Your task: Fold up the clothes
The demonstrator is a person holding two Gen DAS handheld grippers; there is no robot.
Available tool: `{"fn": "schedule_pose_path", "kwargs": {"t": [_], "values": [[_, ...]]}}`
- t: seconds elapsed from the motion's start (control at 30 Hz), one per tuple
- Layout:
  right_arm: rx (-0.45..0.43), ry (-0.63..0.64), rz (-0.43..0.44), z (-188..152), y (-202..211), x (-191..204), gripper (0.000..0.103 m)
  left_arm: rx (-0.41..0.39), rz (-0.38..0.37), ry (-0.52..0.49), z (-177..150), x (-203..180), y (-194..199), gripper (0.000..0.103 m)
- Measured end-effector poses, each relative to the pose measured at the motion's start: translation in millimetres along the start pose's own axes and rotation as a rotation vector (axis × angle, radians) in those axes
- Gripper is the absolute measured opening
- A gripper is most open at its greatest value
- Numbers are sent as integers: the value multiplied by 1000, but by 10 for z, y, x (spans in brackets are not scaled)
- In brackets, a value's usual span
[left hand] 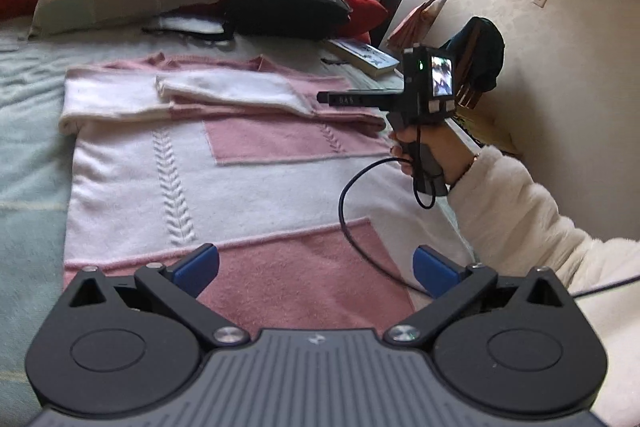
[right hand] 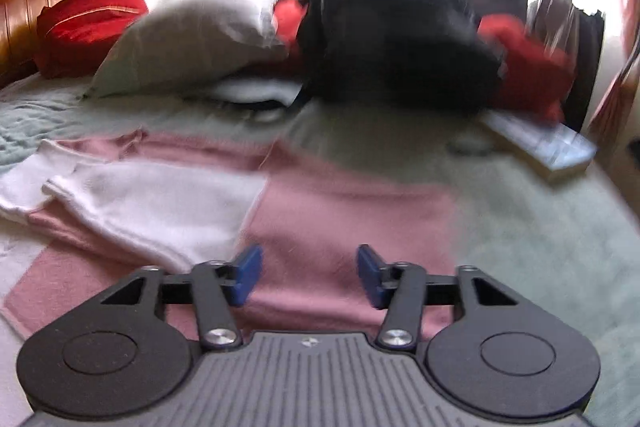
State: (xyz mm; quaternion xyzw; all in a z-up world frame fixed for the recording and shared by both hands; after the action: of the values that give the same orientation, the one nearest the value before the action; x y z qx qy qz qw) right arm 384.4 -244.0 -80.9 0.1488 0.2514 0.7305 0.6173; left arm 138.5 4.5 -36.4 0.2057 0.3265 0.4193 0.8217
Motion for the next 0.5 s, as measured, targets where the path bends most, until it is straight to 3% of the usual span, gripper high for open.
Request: {"fn": "schedule_pose_path", "kwargs": {"t": [0.13,0.23,0.3,0.37,0.43,0.5], "values": [[58,-37,29,-174,-41,-97,77,20,83,-59,171,-21,-112,102],[10,-80,51,-158,106,-178,78,15,109,-100,408,-39,-254,102],[-5,-92,48,-163,86,-221,82,6,94,-101,635,-45,-426,102],[39,-102,58,-260,-36,-250,83,-2,77,-82,885,-55,-650,102],[40,-93,66,-300,-55,-229,96,-10,48,-52,1133,-77,-912,102],[25,-80,74,-321,-41,-194,101,-9,9,-15,1349,-103,-1227,102]]}}
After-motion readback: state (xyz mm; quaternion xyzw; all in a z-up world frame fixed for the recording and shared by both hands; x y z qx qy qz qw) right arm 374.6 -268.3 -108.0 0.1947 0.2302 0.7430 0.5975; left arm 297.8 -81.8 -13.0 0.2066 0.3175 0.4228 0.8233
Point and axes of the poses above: each gripper's, at about its wrist camera, not at the fingertips, and y roughly against the way its jaws point, x to its left, z to its top, the point moved 7 cm from there along -y, roughly the way its jaws point, and after that the axes turned 1 degree about -x, right-handed, at the moved point
